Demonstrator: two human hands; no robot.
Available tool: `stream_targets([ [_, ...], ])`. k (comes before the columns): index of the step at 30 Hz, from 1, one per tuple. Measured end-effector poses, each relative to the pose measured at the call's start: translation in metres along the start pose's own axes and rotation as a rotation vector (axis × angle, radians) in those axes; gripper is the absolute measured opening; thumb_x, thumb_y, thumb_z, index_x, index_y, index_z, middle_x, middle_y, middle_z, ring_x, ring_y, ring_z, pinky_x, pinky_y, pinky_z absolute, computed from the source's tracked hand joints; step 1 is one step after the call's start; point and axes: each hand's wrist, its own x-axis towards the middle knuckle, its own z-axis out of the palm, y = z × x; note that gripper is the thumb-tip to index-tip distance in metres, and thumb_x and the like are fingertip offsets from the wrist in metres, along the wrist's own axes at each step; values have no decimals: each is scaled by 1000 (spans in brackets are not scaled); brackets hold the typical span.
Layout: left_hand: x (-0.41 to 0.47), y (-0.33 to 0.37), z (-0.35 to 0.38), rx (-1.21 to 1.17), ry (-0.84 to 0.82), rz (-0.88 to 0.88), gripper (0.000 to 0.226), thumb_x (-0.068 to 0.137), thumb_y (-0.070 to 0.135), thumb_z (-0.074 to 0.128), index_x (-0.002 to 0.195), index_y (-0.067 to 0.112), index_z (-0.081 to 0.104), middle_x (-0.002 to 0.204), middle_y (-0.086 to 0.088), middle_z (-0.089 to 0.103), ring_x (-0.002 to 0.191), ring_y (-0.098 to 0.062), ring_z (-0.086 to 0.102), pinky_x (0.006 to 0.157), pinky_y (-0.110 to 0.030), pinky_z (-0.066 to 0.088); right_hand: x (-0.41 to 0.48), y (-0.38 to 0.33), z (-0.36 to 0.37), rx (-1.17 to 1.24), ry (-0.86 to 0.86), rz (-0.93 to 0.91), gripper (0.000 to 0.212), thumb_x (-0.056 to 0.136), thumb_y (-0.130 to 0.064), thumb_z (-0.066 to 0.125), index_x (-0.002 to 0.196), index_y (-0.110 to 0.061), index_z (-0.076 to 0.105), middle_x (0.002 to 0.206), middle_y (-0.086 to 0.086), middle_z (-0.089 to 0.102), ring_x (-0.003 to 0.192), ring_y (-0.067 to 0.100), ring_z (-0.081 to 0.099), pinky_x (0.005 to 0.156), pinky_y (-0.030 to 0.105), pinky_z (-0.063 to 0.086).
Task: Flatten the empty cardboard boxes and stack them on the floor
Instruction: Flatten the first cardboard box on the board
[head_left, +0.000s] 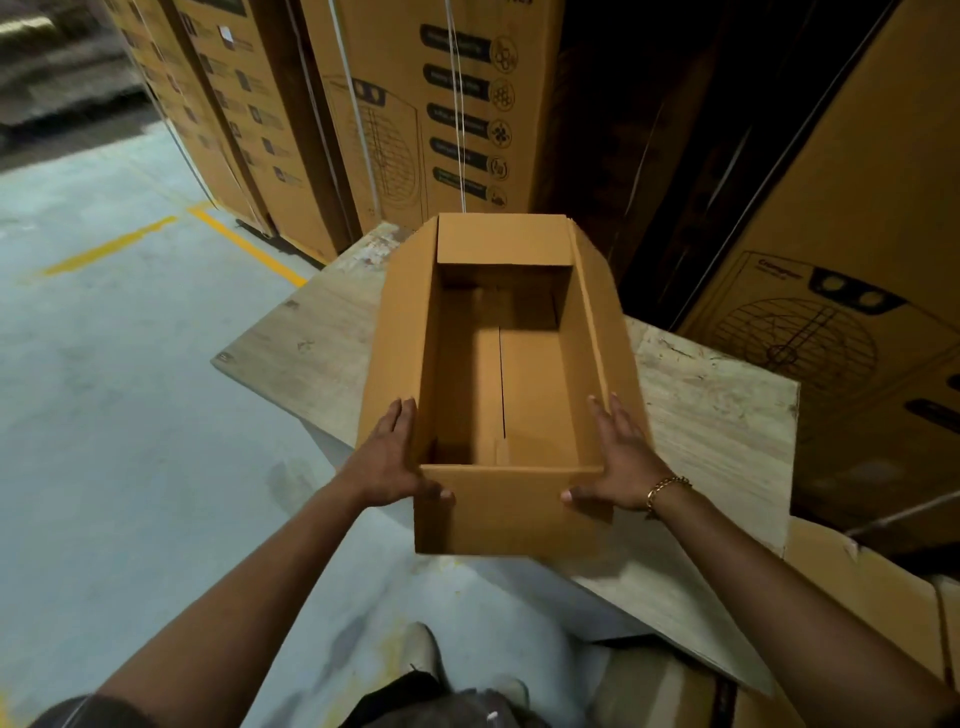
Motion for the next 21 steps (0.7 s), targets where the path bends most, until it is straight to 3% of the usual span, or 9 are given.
stream_targets([
  [4,1,4,2,-262,-11,-20,142,61,43,92,159,33,-10,163,-2,27,145,-32,36,113,-52,41,5,-8,8,150,79,-14,147,57,-45,92,154,-32,-17,162,-2,-17,150,31,8,119,45,27],
  [7,-1,-10,5,-305,-13,-40,139,55,45,91,157,42,-4,158,-1,35,139,-33,44,106,-54,49,0,-12,16,170,88,-45,145,57,-46,93,155,-32,-14,161,-3,-14,150,27,9,118,43,30],
  [11,-10,-19,-2,-220,-11,-63,140,55,55,85,159,33,-5,163,-3,18,146,-36,30,111,-55,43,-4,-16,20,99,56,-59,144,55,-59,88,155,-33,-12,161,-2,-15,150,26,3,115,44,34],
  [15,4,-11,-17,-141,-14,-149,136,63,81,68,160,25,-9,169,-3,-4,154,-37,10,121,-59,21,12,-18,3,78,96,-7,134,58,-87,63,156,-29,-7,152,-4,9,142,23,13,111,47,37],
  [18,37,-2,-25,-80,126,-176,114,86,69,61,161,18,-7,169,-6,-8,155,-32,3,123,-57,16,42,-21,-12,-6,185,38,112,76,-76,59,157,-21,4,150,2,18,138,25,21,110,46,35],
  [21,79,9,-37,13,227,-159,106,92,59,60,161,14,-6,169,-11,-6,155,-31,1,122,-53,13,86,-28,-29,-53,229,85,99,83,-66,60,157,-20,11,158,0,14,141,27,20,111,45,30],
])
